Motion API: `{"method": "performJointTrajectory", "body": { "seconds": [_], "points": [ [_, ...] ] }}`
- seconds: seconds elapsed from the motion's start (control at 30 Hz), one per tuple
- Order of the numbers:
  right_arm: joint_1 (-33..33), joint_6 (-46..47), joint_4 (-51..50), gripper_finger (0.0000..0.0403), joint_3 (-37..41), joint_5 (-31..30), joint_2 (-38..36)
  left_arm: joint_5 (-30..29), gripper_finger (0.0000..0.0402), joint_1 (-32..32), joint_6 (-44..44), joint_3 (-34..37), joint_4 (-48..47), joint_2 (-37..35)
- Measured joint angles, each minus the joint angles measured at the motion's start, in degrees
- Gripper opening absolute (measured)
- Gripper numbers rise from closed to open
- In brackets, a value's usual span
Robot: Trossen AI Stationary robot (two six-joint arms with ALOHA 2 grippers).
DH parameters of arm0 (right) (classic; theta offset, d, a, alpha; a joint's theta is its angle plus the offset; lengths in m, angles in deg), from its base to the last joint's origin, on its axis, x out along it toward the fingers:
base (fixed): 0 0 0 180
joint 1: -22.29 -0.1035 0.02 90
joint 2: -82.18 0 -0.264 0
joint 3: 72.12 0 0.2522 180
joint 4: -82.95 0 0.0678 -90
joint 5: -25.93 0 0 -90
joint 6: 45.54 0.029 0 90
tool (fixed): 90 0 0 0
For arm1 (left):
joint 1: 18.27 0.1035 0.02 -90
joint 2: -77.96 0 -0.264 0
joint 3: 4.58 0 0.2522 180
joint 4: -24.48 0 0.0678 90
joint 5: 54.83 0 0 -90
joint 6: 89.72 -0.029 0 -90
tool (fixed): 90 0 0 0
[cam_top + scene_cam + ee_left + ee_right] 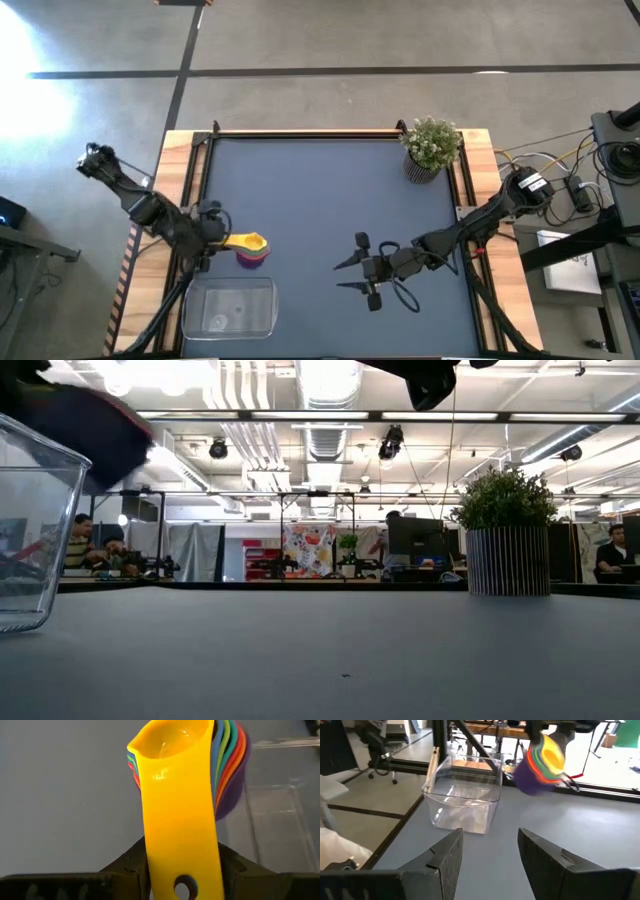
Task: Nest measuring cups in basket
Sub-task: Put the nested measuring cups into the transparent bin
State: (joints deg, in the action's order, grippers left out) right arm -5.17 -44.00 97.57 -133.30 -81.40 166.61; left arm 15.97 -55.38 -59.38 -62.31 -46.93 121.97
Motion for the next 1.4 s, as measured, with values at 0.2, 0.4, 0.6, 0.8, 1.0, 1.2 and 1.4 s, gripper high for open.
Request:
{"method": "performJointTrajectory", "body": {
  "seconds": [0.2,0.4,0.6,0.8,1.0,1.2,1.4],
  "points": [
    [0.0,0.0,0.0,0.0180,0.0,-0.8,0.0,-5.0,0.0011,-11.4,10.2,-1.5,-1.7,2.4],
    [0.1,0.0,0.0,0.0180,0.1,-1.3,0.0,-13.5,0.0011,-19.3,18.0,-5.4,-8.7,5.7],
    [0.1,0.0,0.3,0.0180,0.1,-1.4,0.5,-17.1,0.0011,-19.6,20.8,-5.1,-11.9,6.9],
    [0.3,0.0,0.7,0.0180,0.1,-2.3,1.4,-26.1,0.0011,-19.5,17.9,-5.1,-12.4,5.9],
    [1.9,1.8,3.4,0.0180,0.1,-2.2,1.4,-31.2,0.0011,-18.7,16.9,-3.4,-12.3,5.0],
    [9.3,3.5,7.9,0.0180,-2.7,11.6,3.3,-32.5,0.0011,-18.6,15.2,-0.4,-7.2,5.0],
    [18.0,3.1,2.6,0.0180,-11.6,24.5,7.3,-33.0,0.0011,-18.6,14.2,0.3,-5.0,5.7]
  ]
}}
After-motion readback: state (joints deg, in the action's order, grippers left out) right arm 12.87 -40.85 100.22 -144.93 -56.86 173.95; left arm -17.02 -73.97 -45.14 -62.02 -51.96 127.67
